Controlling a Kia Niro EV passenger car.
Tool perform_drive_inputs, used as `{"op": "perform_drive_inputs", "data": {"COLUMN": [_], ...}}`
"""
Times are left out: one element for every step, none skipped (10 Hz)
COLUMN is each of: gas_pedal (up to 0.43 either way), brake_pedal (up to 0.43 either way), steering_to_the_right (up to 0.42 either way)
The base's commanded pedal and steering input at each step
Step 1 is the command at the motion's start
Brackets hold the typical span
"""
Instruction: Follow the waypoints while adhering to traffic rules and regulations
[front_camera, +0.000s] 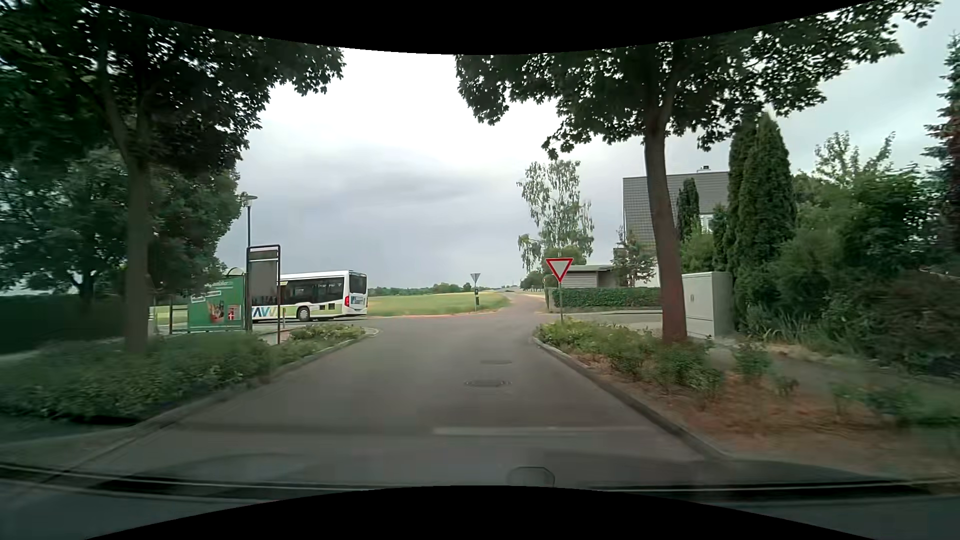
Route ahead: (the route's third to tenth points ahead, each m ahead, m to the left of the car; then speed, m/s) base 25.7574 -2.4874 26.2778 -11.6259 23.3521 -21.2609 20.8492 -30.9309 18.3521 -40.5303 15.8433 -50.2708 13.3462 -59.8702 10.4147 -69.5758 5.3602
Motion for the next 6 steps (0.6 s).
{"op": "perform_drive_inputs", "data": {"gas_pedal": [0.059,0.059,0.059,0.059,0.059,0.059], "brake_pedal": [0.0,0.0,0.0,0.0,0.0,0.0], "steering_to_the_right": [-0.025,-0.025,-0.024,-0.024,-0.025,-0.025]}}
